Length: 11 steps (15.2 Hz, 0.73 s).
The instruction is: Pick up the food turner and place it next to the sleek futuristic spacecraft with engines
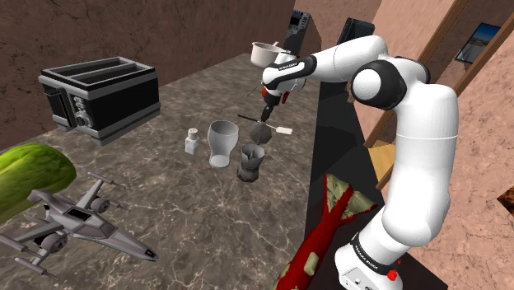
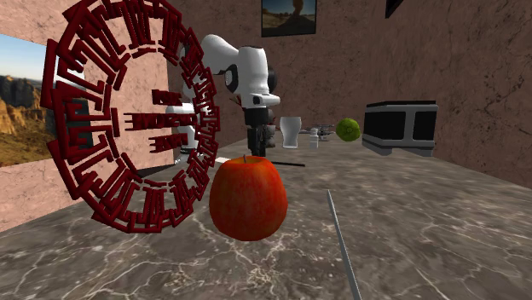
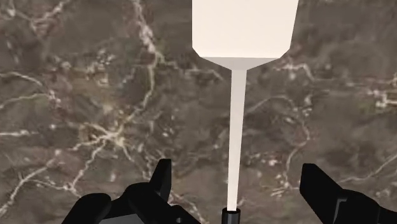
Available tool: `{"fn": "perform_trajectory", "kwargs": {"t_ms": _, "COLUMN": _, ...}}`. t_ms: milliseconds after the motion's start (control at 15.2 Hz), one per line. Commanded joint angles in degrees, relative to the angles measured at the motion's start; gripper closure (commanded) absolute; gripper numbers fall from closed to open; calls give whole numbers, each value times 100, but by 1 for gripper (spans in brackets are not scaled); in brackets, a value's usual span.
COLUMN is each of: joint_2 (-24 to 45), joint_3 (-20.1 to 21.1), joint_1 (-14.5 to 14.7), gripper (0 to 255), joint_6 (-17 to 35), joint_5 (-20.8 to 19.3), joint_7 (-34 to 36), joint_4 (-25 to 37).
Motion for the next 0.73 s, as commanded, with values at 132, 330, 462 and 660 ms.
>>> {"fn": "perform_trajectory", "kwargs": {"t_ms": 132, "joint_2": 0, "joint_3": 0, "joint_1": 0, "gripper": 255, "joint_6": 0, "joint_5": 0, "joint_7": 0, "joint_4": 0}}
{"fn": "perform_trajectory", "kwargs": {"t_ms": 330, "joint_2": 0, "joint_3": 0, "joint_1": 0, "gripper": 255, "joint_6": 0, "joint_5": 0, "joint_7": 0, "joint_4": 0}}
{"fn": "perform_trajectory", "kwargs": {"t_ms": 462, "joint_2": 0, "joint_3": 0, "joint_1": 0, "gripper": 255, "joint_6": 0, "joint_5": 0, "joint_7": 0, "joint_4": 0}}
{"fn": "perform_trajectory", "kwargs": {"t_ms": 660, "joint_2": 0, "joint_3": 0, "joint_1": 0, "gripper": 255, "joint_6": 1, "joint_5": 0, "joint_7": 0, "joint_4": -1}}
